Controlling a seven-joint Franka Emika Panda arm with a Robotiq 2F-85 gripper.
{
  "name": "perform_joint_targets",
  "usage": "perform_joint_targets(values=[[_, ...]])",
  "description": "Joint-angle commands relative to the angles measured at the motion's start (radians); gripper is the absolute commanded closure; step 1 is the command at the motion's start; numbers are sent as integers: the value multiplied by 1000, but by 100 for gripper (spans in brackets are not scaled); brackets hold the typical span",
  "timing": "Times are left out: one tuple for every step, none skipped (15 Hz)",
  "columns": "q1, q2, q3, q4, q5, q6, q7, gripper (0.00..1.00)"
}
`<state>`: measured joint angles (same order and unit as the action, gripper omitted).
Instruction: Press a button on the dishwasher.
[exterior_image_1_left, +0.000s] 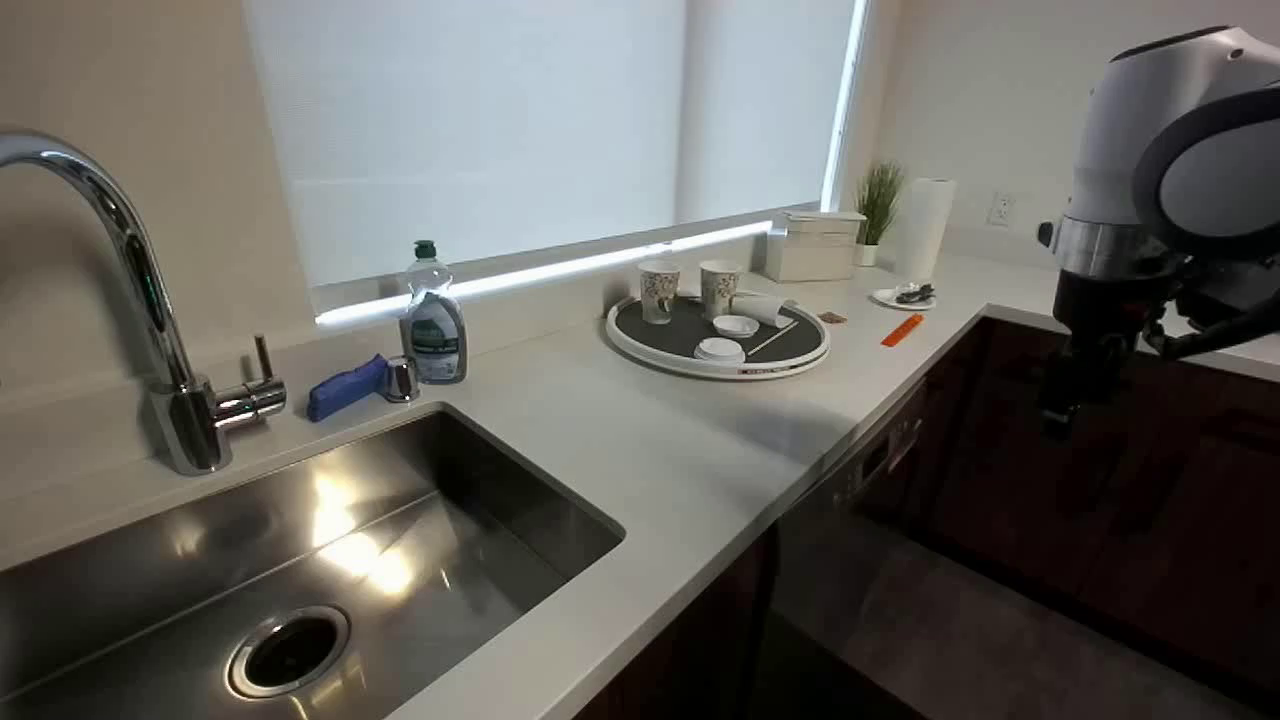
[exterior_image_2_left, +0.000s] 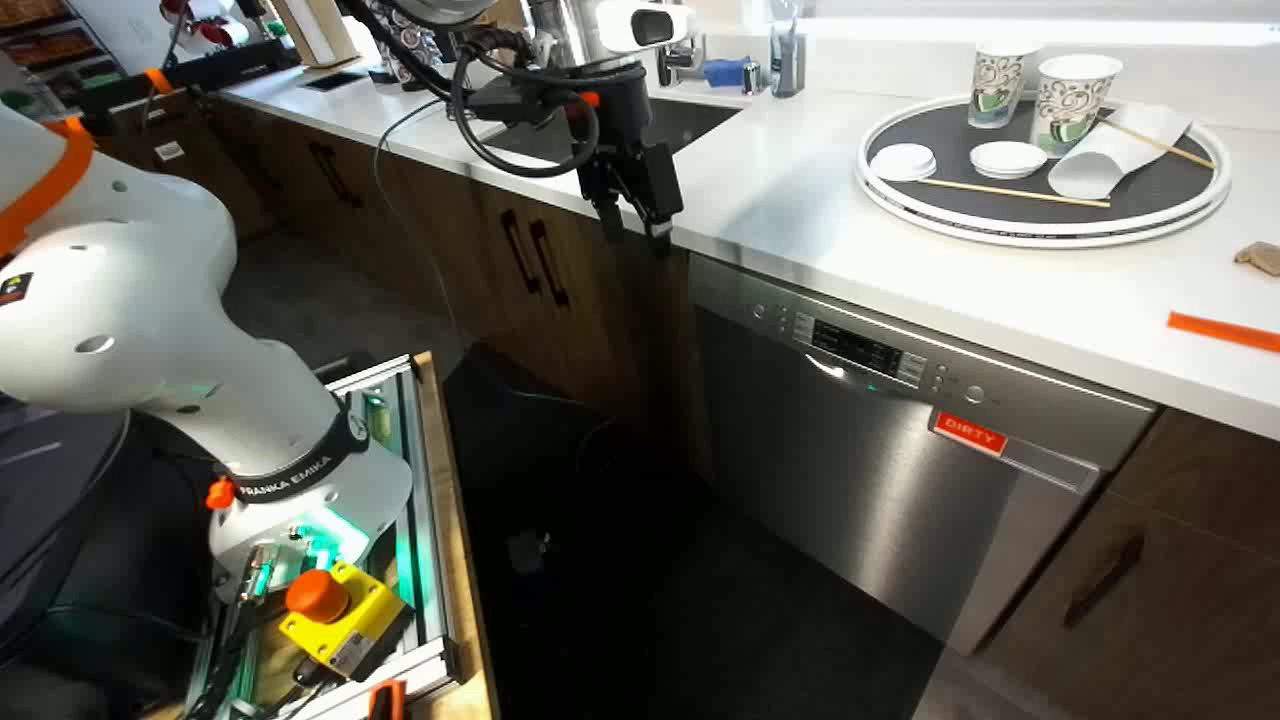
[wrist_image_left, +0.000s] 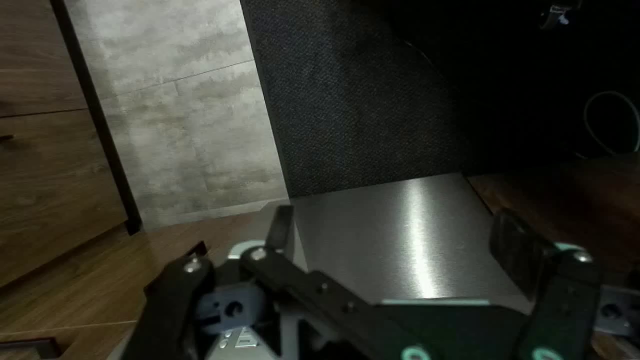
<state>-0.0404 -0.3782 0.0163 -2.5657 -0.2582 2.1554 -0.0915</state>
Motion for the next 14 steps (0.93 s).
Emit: perform_joint_targets(values=[[7,0,-7,1,-2,-3,2,0],[7,0,-7,1,-2,-3,2,0],[7,0,-7,1,-2,-3,2,0],[7,0,-7,1,-2,-3,2,0],[7,0,-7,1,-2,-3,2,0],[7,0,-7,1,-2,-3,2,0],[7,0,-7,1,-2,-3,2,0],[3,10,-21,-5,-5,29,-18,0],[-5,29,-45,-11,1,49,-48,0],[-11,40,-68,-22,15,77,-67,0],[-18,52,-96,-38,18,120,-100,0],[-26,70,-131,-54,35,175,-135,0],[-30,90,-162,-63,56,221,-173,0],[-38,116,-193,-72,68,271,-214,0]])
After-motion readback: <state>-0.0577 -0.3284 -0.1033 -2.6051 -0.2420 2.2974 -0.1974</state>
